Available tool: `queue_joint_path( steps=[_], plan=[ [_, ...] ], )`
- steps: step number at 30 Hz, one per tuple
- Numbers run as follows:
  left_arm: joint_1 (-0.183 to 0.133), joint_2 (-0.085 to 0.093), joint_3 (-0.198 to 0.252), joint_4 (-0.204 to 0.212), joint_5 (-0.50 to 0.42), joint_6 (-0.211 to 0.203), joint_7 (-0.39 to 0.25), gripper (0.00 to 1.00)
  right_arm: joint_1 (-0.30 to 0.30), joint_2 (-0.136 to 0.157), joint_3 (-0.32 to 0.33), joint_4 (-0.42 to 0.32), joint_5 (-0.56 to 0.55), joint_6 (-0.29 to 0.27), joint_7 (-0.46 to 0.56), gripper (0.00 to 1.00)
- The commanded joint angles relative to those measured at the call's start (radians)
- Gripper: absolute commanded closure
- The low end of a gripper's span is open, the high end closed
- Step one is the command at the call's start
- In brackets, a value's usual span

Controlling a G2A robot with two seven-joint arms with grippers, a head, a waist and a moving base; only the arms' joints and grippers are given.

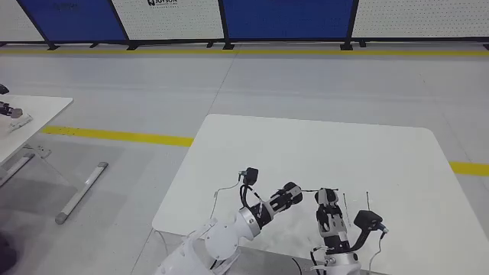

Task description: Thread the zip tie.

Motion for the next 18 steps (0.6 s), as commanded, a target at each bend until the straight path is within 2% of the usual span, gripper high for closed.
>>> queue_joint_path(
  steps=[1,10,11,12,14,16,18],
  plan=[
    [0.000,0.000,0.002,0.000,0.001,-0.001,0.001,1.00,-0.003,0.000,0.000,0.000,0.000,-0.003,-0.003,1.00],
    [0.001,0.000,0.006,0.003,0.001,-0.008,0.001,1.00,-0.006,0.002,0.002,-0.004,0.007,-0.007,0.010,1.00],
    [0.002,0.000,0.006,0.003,-0.001,-0.009,0.001,1.00,-0.007,0.002,0.002,-0.005,0.008,-0.007,0.013,0.74],
    [0.003,-0.001,0.007,0.002,-0.009,-0.011,0.000,1.00,-0.007,0.002,0.001,-0.006,0.007,-0.008,0.016,0.64],
    [0.005,-0.001,0.003,0.001,-0.031,-0.019,0.000,1.00,-0.006,0.003,0.001,-0.005,0.004,-0.007,0.019,0.52],
    [0.003,0.000,-0.004,0.007,-0.041,-0.021,-0.006,1.00,-0.005,0.003,0.001,-0.005,0.004,-0.005,0.017,0.24],
    [0.004,0.000,-0.006,0.007,-0.049,-0.024,-0.007,1.00,-0.005,0.002,0.000,-0.004,0.005,-0.005,0.013,0.11]
  ],
)
